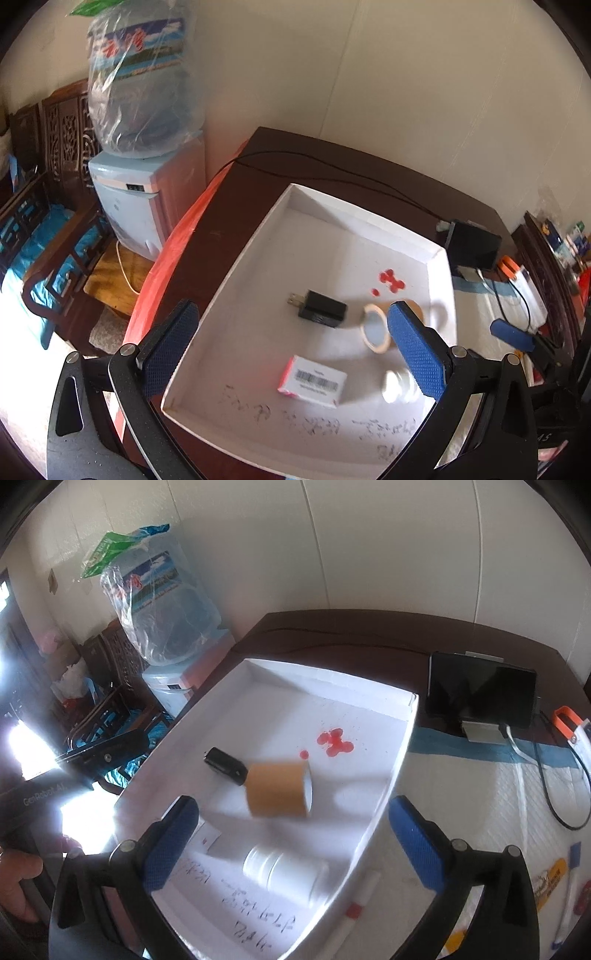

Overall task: Organize rigid objects
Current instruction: 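Place the charger plug in the tray while the right drops the tape there, then grasp the red marker with the left gripper while the right grasps the red-green cylinder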

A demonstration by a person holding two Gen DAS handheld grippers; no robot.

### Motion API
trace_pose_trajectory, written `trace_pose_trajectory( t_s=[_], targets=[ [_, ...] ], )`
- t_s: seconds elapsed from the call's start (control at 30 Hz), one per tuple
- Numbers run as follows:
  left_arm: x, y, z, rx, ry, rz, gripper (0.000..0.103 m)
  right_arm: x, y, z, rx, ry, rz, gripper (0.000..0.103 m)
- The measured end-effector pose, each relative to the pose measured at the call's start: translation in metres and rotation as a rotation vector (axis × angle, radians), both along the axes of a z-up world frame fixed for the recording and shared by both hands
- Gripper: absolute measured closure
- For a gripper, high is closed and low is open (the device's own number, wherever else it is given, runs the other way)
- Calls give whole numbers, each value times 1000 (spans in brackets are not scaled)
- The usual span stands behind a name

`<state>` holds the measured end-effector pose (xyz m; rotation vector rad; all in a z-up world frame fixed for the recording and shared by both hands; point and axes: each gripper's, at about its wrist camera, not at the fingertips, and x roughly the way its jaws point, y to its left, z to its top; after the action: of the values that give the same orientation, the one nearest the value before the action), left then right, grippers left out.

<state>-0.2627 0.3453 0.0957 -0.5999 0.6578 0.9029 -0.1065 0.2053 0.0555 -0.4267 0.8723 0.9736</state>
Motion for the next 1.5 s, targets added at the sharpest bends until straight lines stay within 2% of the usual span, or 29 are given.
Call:
trace_pose_trajectory(
  t_s=[0.23,0.47,0.77,0.83,0.9,0.97,1.1,1.2,1.3,1.37,1.43,1.47,1.5],
  targets=[
    [20,-43,14,29,14,-101,0,3,-35,23,49,-19,-80,0],
    [54,-96,14,7,14,-274,0,23,-98,43,101,-46,-205,0],
    [117,-175,-20,-75,69,-550,0,80,-221,59,133,-65,-463,0],
    [131,-187,-27,-66,107,-586,0,88,-242,57,124,-55,-495,0],
    [143,-193,-36,-60,165,-582,0,96,-262,54,106,-43,-520,0],
    [153,-193,-45,-66,203,-570,4,101,-276,52,103,-32,-534,0],
    [176,-196,-62,-83,263,-592,23,109,-296,53,104,-20,-535,0],
    [193,-203,-73,-98,296,-631,25,118,-303,55,102,-21,-523,0],
    [205,-210,-79,-100,330,-658,27,131,-315,53,95,-14,-559,0],
    [211,-211,-83,-106,345,-663,37,138,-320,49,66,-24,-585,0],
    [215,-210,-87,-112,361,-667,52,146,-323,41,34,-11,-595,1],
    [216,-211,-88,-104,366,-675,54,150,-325,36,23,1,-596,4],
    [216,-214,-88,-90,372,-690,64,151,-325,32,16,8,-595,8]
  ],
)
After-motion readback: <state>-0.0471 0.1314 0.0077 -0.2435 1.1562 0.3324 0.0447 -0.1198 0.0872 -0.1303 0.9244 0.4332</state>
